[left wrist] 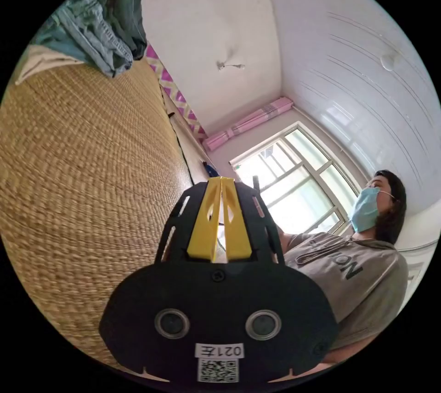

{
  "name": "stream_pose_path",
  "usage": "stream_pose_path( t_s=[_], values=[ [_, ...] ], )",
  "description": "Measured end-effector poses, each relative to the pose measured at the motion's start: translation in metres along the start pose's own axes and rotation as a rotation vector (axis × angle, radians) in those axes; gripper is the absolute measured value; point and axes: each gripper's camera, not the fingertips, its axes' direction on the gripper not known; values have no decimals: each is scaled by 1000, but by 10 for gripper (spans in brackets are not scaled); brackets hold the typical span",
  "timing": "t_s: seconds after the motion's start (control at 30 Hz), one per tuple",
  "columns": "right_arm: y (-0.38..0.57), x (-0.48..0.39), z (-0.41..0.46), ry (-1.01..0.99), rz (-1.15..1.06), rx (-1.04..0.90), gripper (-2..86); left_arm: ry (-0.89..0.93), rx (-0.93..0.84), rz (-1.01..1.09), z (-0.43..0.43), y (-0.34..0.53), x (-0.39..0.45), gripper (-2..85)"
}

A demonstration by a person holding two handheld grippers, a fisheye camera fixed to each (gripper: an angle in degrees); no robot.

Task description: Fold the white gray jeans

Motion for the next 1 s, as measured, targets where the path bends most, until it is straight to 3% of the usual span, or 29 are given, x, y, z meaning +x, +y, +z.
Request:
stream_pose_path(
  t_s=[0.1, 0.23, 0.33, 0.47, 0.57, 0.67, 0.8, 0.93, 1.0],
  values=[
    [-4, -36, 10, -67, -103, 31, 71, -27, 11, 19, -2, 16, 6, -10],
    [-55, -160, 58, -165, -394, 33, 76, -45, 76, 81, -28, 31, 10, -10],
    [-113, -250, 107, -365, -473, -14, 95, 122, 130, 56, -34, 37, -10, -10],
    [-223, -304, 183, -587, -268, -59, 126, 190, 186, 29, -43, 39, -23, -10],
    [-293, -292, 253, -836, 29, -110, 148, 201, 151, 26, -36, 34, -25, -9],
    [-337, -281, 308, -936, 200, -112, 181, 195, 112, 13, -28, 28, -27, -9],
    [-369, -280, 355, -855, 255, -135, 209, 208, 115, 35, -26, 24, -24, -9],
    [-384, -285, 387, -1090, 284, -70, 210, 224, 107, 52, -21, 16, -21, -10],
    [-390, -293, 385, -1102, 244, -19, 202, 230, 104, 59, -19, 12, -20, -10]
  ],
)
